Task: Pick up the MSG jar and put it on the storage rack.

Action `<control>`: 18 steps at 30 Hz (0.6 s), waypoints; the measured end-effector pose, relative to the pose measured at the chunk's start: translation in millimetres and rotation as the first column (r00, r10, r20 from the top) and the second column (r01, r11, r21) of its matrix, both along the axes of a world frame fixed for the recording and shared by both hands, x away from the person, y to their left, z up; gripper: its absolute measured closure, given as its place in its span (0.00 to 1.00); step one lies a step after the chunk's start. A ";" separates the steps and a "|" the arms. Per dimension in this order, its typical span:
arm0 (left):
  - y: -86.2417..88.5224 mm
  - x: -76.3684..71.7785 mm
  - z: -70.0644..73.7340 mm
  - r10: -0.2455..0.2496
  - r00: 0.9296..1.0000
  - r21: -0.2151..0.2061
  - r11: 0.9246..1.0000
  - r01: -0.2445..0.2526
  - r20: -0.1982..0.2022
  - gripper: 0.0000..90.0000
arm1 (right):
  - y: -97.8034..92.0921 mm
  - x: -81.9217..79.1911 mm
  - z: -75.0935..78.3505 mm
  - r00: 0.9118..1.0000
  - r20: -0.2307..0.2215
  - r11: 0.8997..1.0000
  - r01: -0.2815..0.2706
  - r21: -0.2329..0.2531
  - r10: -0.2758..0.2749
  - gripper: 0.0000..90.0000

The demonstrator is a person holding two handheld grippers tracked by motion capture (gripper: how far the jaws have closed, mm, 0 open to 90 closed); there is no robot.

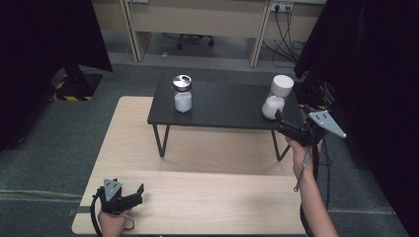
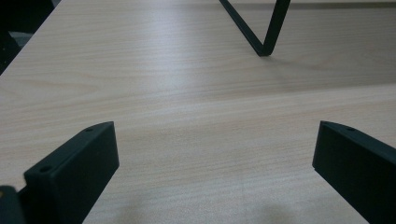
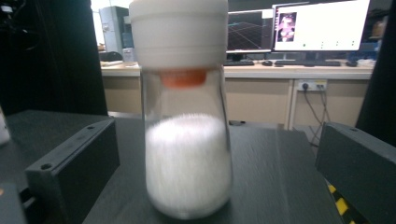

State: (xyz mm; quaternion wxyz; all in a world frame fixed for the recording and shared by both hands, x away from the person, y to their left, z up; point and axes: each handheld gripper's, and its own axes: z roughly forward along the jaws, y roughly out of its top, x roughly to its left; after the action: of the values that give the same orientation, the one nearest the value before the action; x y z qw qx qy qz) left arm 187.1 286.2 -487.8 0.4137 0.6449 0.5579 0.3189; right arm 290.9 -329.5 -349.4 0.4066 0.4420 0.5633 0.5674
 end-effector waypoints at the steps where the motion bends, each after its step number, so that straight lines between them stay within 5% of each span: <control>1: 0.0 0.1 0.1 -0.001 1.000 0.000 1.000 0.001 -0.001 0.00 | 0.1 -3.5 -3.4 1.000 0.003 1.000 0.005 -0.003 -0.005 0.00; 18: 0.8 -1.3 -0.5 -0.005 1.000 -0.005 1.000 0.005 0.002 0.00 | 1.0 -51.5 -50.6 0.996 -0.019 0.997 0.081 -0.015 -0.082 0.00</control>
State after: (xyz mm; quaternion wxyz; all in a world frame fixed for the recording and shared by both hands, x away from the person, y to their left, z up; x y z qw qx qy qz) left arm 185.8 287.0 -488.3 0.4167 0.6447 0.5569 0.3172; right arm 239.3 -328.5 -400.0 0.4271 0.4673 0.5529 0.5418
